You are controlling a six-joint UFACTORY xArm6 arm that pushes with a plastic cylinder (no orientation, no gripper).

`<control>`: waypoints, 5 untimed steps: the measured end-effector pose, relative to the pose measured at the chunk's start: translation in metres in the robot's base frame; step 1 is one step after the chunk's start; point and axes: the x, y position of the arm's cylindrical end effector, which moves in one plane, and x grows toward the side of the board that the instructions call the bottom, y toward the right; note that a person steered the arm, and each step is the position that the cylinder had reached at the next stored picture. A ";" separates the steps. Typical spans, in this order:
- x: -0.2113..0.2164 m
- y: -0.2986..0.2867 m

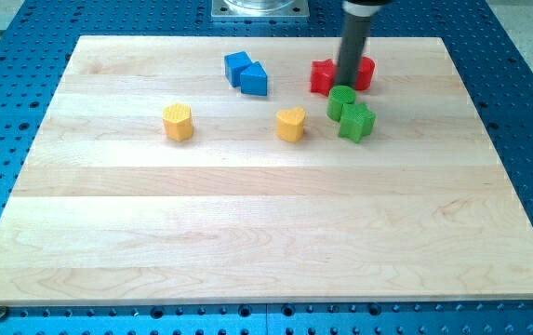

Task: Move the yellow heart diagonally bottom right to the yellow hexagon

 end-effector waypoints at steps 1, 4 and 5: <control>0.014 -0.007; 0.032 0.022; 0.016 -0.055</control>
